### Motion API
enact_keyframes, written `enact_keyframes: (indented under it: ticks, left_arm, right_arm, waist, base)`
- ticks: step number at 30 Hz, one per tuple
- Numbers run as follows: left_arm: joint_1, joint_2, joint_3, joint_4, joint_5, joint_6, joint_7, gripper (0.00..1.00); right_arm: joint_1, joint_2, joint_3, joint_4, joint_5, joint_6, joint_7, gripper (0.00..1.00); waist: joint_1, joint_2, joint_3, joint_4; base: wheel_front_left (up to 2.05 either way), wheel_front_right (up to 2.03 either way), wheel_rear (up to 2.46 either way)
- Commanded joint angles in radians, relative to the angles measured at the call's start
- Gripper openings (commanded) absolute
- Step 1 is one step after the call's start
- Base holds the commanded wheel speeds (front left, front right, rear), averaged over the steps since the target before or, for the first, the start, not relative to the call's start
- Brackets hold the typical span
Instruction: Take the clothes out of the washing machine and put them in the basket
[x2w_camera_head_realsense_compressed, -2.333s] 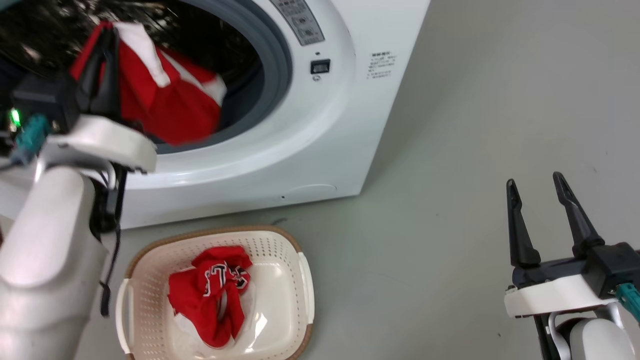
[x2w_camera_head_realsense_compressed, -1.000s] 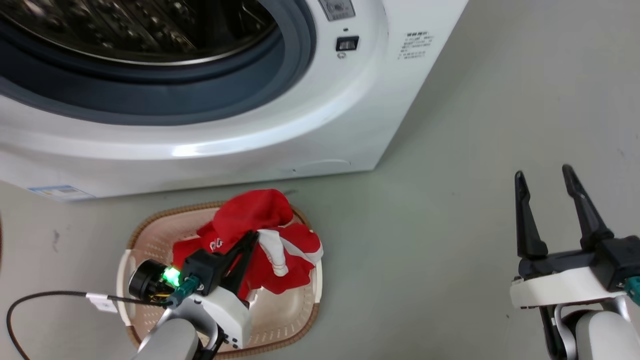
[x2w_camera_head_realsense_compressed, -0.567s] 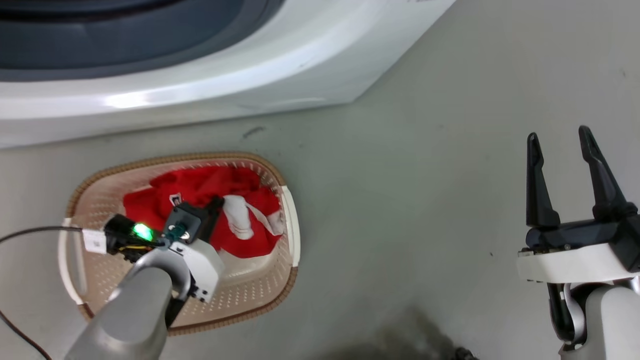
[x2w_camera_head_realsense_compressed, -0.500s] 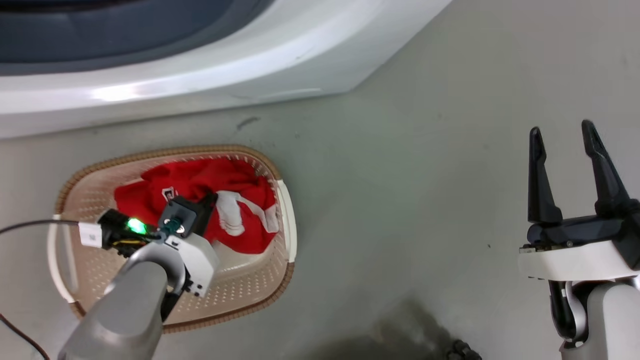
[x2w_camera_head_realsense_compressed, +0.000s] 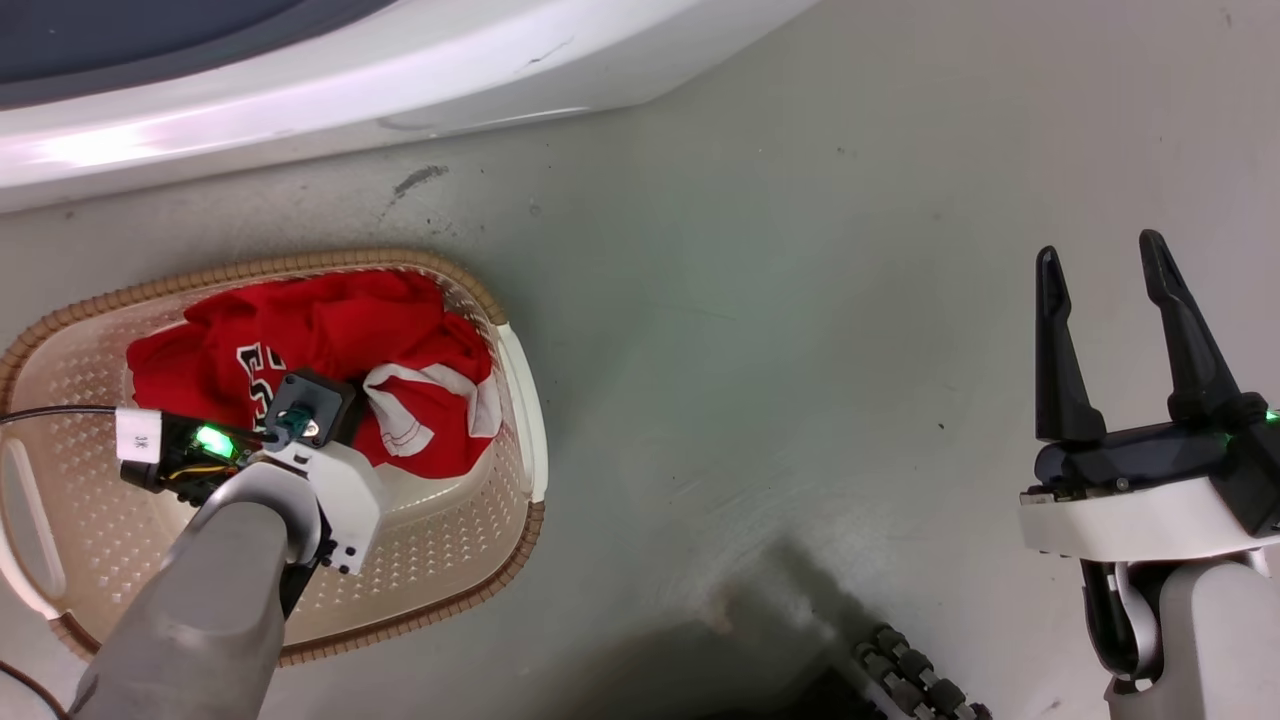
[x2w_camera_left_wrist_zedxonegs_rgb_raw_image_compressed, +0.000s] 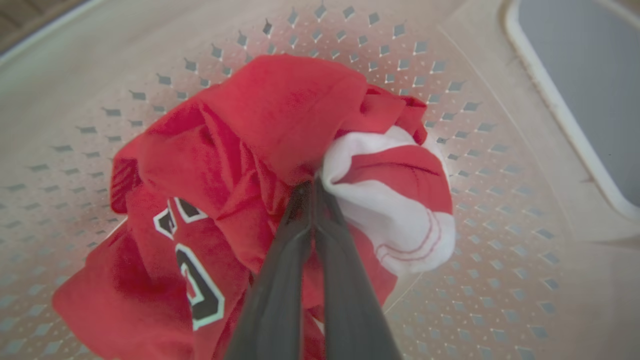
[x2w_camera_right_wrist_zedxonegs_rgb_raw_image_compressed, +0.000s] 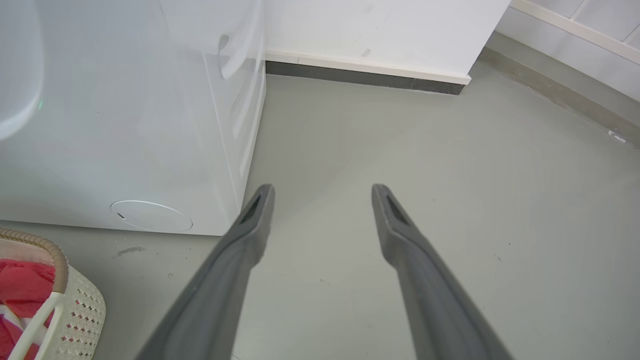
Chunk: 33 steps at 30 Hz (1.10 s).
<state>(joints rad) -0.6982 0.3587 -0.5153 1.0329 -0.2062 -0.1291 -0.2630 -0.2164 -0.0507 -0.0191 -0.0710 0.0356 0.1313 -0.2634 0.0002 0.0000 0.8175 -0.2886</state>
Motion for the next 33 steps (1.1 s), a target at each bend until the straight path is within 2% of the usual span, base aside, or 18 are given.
enact_keyframes:
  ticks: [1, 7, 10, 17, 18, 25, 33]
  left_arm:
    - [-0.003, -0.011, -0.005, -0.004, 0.007, 0.001, -0.003, 1.0]
    - [0.065, -0.016, 0.01, -0.103, 0.019, 0.012, -0.003, 1.0]
    - [0.136, -0.05, 0.027, -0.196, -0.031, 0.001, -0.003, 1.0]
    - [0.258, -0.046, 0.102, -0.429, -0.104, 0.0, -0.003, 1.0]
    - [0.258, -0.046, 0.102, -0.429, -0.104, 0.0, -0.003, 1.0]
    - [0.388, -0.059, 0.234, -0.653, -0.062, 0.0, -0.002, 1.0]
    - [0.516, -0.145, 0.402, -0.838, 0.002, 0.025, -0.003, 1.0]
  right_arm:
    - [-0.014, 0.001, -0.001, 0.003, 0.005, -0.001, -0.002, 1.0]
    - [-0.014, 0.001, -0.012, 0.024, -0.012, -0.001, -0.002, 1.0]
    - [0.007, 0.0, -0.032, 0.038, -0.028, -0.001, -0.002, 1.0]
    - [0.036, 0.0, -0.05, 0.062, -0.058, -0.001, -0.002, 1.0]
    - [0.036, 0.0, -0.05, 0.062, -0.058, -0.001, -0.002, 1.0]
    - [0.07, 0.001, -0.075, 0.088, -0.07, -0.001, -0.002, 1.0]
    - [0.139, 0.0, -0.082, 0.103, -0.08, -0.001, -0.002, 1.0]
  waist:
    - [-0.0002, 0.0, -0.012, 0.003]
    - [-0.0002, 0.0, -0.106, 0.028]
    - [-0.0002, 0.0, -0.201, 0.058]
    - [-0.0002, 0.0, -0.356, 0.124]
    - [-0.0002, 0.0, -0.356, 0.124]
    - [-0.0002, 0.0, -0.485, 0.192]
    - [-0.0002, 0.0, -0.625, 0.262]
  base:
    - [0.0, 0.0, 0.0]
    - [0.0, 0.0, 0.0]
    - [0.0, 0.0, 0.0]
    - [0.0, 0.0, 0.0]
    - [0.0, 0.0, 0.0]
    - [0.0, 0.0, 0.0]
    - [0.0, 0.0, 0.0]
